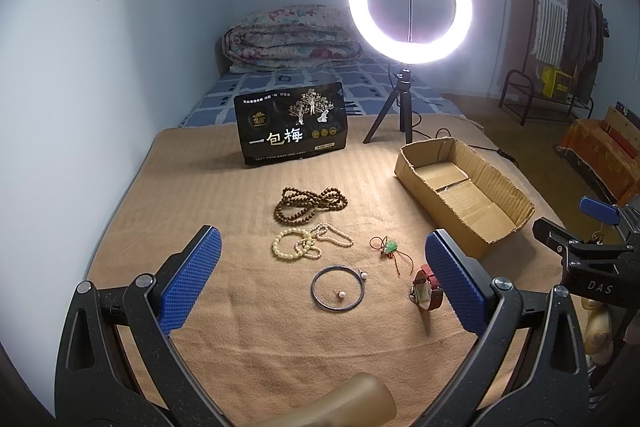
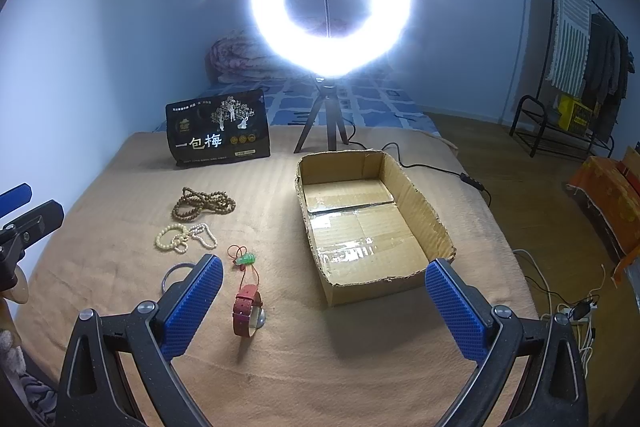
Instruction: Organize jewelry
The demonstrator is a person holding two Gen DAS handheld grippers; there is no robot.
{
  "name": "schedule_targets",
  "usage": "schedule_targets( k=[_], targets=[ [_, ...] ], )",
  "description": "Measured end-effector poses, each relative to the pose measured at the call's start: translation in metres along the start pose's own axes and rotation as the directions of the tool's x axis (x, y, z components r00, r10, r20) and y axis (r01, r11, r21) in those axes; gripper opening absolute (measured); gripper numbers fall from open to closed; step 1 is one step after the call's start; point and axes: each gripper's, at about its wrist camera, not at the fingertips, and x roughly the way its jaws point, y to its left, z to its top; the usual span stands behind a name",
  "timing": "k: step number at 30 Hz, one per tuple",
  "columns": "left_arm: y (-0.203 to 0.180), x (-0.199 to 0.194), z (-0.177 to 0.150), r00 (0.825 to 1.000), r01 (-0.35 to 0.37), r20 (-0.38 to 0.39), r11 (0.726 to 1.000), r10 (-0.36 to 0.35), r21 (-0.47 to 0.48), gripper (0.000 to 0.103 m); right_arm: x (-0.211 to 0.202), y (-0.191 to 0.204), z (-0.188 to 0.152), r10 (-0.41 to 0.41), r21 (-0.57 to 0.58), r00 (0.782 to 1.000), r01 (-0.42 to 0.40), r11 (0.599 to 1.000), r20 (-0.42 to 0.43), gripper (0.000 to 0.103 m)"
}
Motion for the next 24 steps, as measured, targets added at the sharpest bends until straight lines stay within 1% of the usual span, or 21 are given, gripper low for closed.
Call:
schedule_targets(
  k=[8,13,15,21,24],
  targets=[
    [0.006,0.005,-0.004,1.000,-0.007,-0.010,1.000,0.007,0.001,0.103,0.002,0.002,-0.001,0.011,-0.006,1.000,-0.011,1.000,-0.010,0.102],
    [0.013,0.019,-0.007,0.999,-0.017,-0.051,1.000,0.017,-0.005,0.103,0.006,0.007,-0.005,0.014,-0.030,1.000,-0.014,0.999,-0.011,0.102],
    [0.015,0.024,-0.010,0.997,-0.022,-0.069,1.000,0.022,0.001,0.103,0.008,0.012,-0.007,0.034,-0.058,0.999,-0.035,0.998,-0.009,0.102],
    [0.018,0.044,-0.018,0.989,-0.001,-0.149,1.000,0.004,0.016,0.103,0.024,0.033,-0.017,0.091,-0.130,0.993,-0.100,0.987,-0.074,0.100],
    [0.021,0.059,-0.025,0.978,0.027,-0.207,1.000,-0.027,-0.004,0.103,0.035,0.038,-0.022,0.112,-0.137,0.986,-0.129,0.982,-0.126,0.100]
  ],
)
